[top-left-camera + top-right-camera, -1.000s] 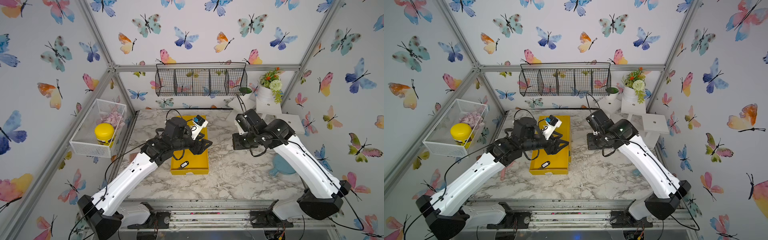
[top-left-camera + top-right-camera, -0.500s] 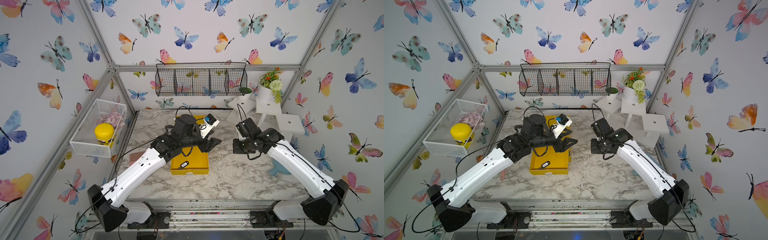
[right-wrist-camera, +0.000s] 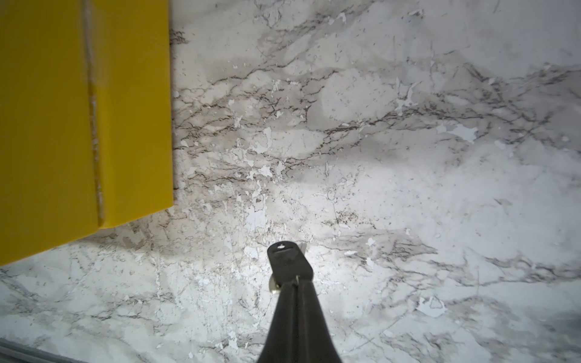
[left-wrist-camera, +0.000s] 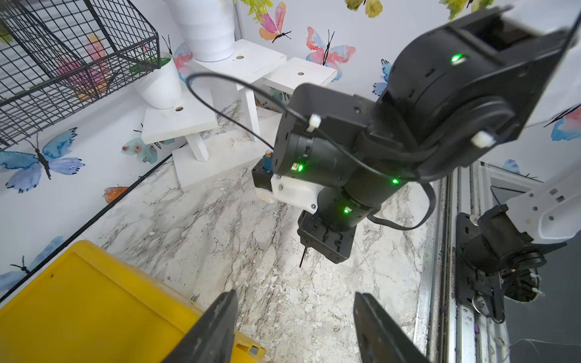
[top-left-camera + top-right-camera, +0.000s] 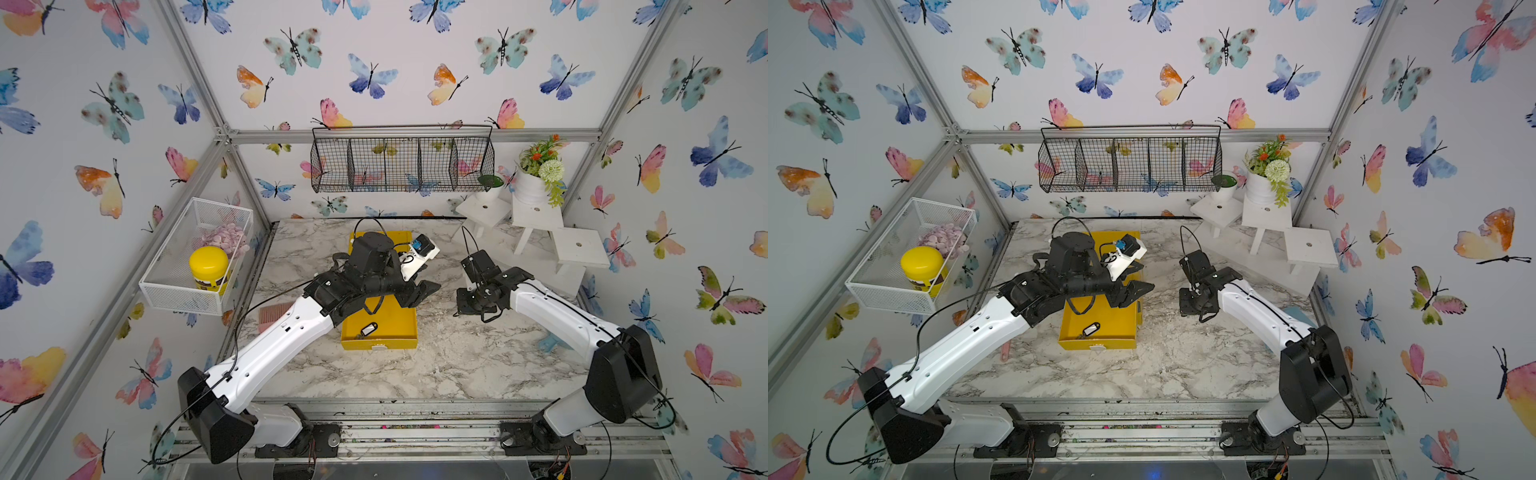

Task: Take the keys out of the drawer
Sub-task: Place the key at the center of the board.

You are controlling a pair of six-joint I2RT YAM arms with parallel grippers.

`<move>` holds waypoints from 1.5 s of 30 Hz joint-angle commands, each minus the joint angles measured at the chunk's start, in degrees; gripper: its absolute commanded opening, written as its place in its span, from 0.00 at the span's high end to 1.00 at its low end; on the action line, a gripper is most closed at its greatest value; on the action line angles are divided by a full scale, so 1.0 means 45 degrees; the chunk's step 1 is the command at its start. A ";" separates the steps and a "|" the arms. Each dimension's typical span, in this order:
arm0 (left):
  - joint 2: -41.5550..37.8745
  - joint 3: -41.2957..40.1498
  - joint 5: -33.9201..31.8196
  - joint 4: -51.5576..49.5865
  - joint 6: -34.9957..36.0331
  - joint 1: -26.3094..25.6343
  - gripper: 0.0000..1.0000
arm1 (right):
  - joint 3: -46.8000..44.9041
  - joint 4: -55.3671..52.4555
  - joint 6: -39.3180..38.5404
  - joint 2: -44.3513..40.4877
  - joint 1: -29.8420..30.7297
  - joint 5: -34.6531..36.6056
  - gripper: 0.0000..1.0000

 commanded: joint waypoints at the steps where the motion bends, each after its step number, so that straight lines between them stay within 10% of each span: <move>1: -0.0386 -0.0170 -0.0461 0.0207 0.0460 -0.0029 0.35 | -0.0122 0.0549 -0.0604 0.0500 -0.0140 -0.0022 0.98; 9: -0.0725 -0.0641 -0.0916 0.0390 0.0519 -0.0007 0.34 | -0.0102 0.0598 -0.0820 0.1457 -0.0300 -0.0237 0.97; 17: -0.1405 -0.0733 -0.2442 0.0233 0.0385 0.0052 0.33 | 0.1328 -0.0604 -0.1205 0.1756 -0.0341 -0.0593 0.71; 27: -0.4273 -0.1655 -0.4063 -0.1519 -0.3593 0.1623 0.33 | 0.6838 -0.4759 -0.1048 0.0983 -0.0254 -0.3289 0.67; 36: -0.7776 -0.4522 -0.3406 -0.2111 -0.1775 0.2714 0.31 | 1.3310 -0.7846 -0.3177 0.3227 0.2369 -0.4572 0.71; 45: -0.9306 -0.5744 -0.3026 -0.2460 -0.2111 0.2733 0.33 | 1.2757 -0.6097 -0.4837 0.3438 0.4534 -0.5248 0.66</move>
